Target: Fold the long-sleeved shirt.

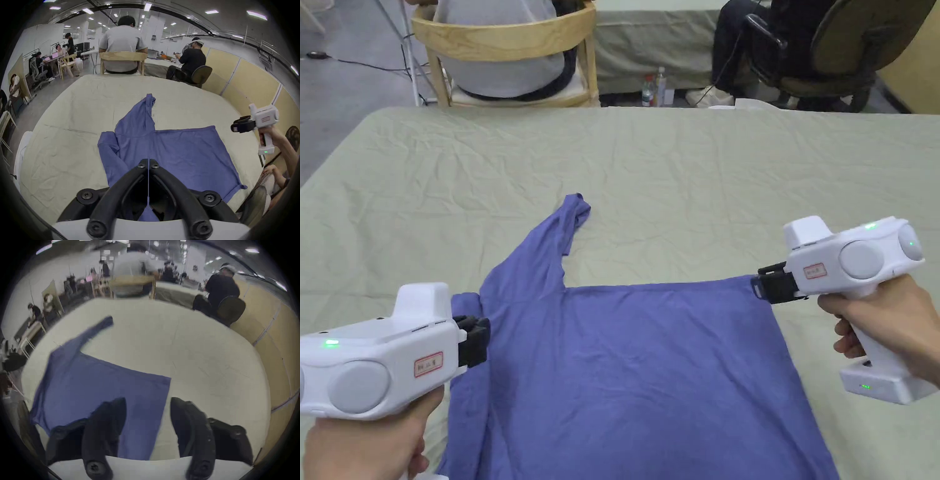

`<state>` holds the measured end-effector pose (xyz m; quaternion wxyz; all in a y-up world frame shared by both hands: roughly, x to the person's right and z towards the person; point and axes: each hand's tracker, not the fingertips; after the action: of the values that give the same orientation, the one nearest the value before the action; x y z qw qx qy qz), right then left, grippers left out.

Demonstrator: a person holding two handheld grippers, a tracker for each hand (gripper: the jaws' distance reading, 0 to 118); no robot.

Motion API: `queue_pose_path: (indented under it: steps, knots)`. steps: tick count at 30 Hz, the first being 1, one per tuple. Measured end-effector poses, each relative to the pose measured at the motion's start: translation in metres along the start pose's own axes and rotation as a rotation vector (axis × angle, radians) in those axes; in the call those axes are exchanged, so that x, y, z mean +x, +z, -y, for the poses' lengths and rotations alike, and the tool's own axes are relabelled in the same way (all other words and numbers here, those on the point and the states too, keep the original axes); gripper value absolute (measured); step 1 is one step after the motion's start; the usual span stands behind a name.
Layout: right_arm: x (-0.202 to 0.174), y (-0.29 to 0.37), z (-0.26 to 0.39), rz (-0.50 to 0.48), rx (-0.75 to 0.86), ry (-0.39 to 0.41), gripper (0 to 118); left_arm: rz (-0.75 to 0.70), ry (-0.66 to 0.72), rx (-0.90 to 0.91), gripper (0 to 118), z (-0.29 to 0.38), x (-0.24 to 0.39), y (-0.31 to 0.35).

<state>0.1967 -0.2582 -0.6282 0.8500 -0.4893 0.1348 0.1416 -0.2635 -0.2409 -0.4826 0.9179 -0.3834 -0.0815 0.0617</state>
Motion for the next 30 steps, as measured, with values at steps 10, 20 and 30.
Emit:
queue_pose_path:
  steps: [10,20,30]
  knots:
    - [0.031,-0.128,-0.025,-0.008,-0.129,-0.028,62,0.008,0.031,-0.077,0,-0.007,-0.018,-0.06]
    - [0.016,-0.122,-0.012,0.008,-0.071,0.024,7,-0.001,0.054,-0.114,0,0.006,-0.026,-0.071]
    - [0.005,-0.135,-0.001,0.038,-0.07,0.002,6,-0.027,-0.059,-0.157,0,-0.05,-0.055,-0.1]
